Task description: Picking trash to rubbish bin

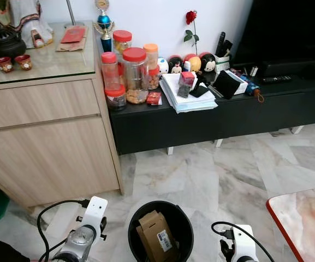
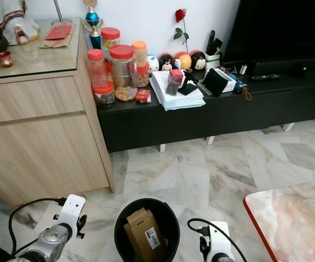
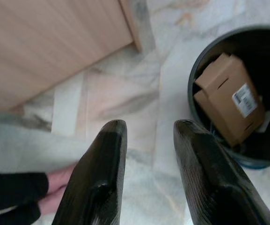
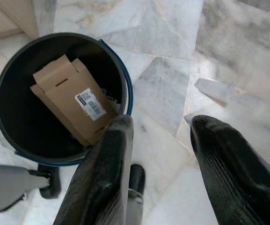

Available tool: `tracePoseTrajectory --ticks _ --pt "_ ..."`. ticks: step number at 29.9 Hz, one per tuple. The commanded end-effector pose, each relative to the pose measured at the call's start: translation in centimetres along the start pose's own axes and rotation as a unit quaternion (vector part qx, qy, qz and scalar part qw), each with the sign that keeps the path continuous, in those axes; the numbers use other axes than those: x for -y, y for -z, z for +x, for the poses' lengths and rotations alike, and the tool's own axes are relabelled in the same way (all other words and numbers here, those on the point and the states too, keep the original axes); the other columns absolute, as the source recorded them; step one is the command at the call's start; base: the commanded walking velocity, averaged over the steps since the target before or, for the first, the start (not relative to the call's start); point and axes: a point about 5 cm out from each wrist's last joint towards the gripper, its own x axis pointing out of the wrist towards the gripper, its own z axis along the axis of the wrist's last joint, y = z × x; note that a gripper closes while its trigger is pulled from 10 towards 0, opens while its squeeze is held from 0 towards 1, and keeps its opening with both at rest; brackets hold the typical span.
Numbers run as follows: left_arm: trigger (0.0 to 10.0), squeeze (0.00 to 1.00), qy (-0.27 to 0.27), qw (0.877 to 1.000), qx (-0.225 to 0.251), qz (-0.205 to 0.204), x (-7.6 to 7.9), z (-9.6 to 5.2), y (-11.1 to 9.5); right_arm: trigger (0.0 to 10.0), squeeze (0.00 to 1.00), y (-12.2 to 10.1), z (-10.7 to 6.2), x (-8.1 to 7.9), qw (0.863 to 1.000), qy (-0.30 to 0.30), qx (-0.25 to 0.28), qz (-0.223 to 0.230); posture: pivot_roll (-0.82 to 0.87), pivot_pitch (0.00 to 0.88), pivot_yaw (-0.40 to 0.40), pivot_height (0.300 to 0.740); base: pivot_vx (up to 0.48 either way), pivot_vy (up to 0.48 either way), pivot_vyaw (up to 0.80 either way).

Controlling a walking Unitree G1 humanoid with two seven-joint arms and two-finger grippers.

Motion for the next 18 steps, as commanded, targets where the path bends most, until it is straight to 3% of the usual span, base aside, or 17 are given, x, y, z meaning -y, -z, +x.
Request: tracePoseTrajectory --ticks 1,8,18 --pt "10.0 0.0 -0.008 1.0 -0.03 0.001 -0.2 -0.3 1.4 10.0 0.0 0.4 -0.1 0.3 1.0 0.012 -0.006 0.008 0.04 0.0 -0.007 0.74 0.0 0.0 0.0" --pt "10.0 0.0 -0.012 0.999 -0.051 0.001 0.0 -0.6 2.5 10.0 0.0 1.2 -0.2 -0.3 1.0 0.009 -0.022 0.011 0.04 0.0 -0.006 0.74 0.0 0.0 0.0" --pt "10.0 0.0 -0.011 0.999 -0.048 0.001 0.1 -0.5 2.4 10.0 0.0 1.6 -0.3 -0.5 0.999 0.009 -0.029 0.018 0.05 0.0 -0.007 0.74 0.0 0.0 0.0"
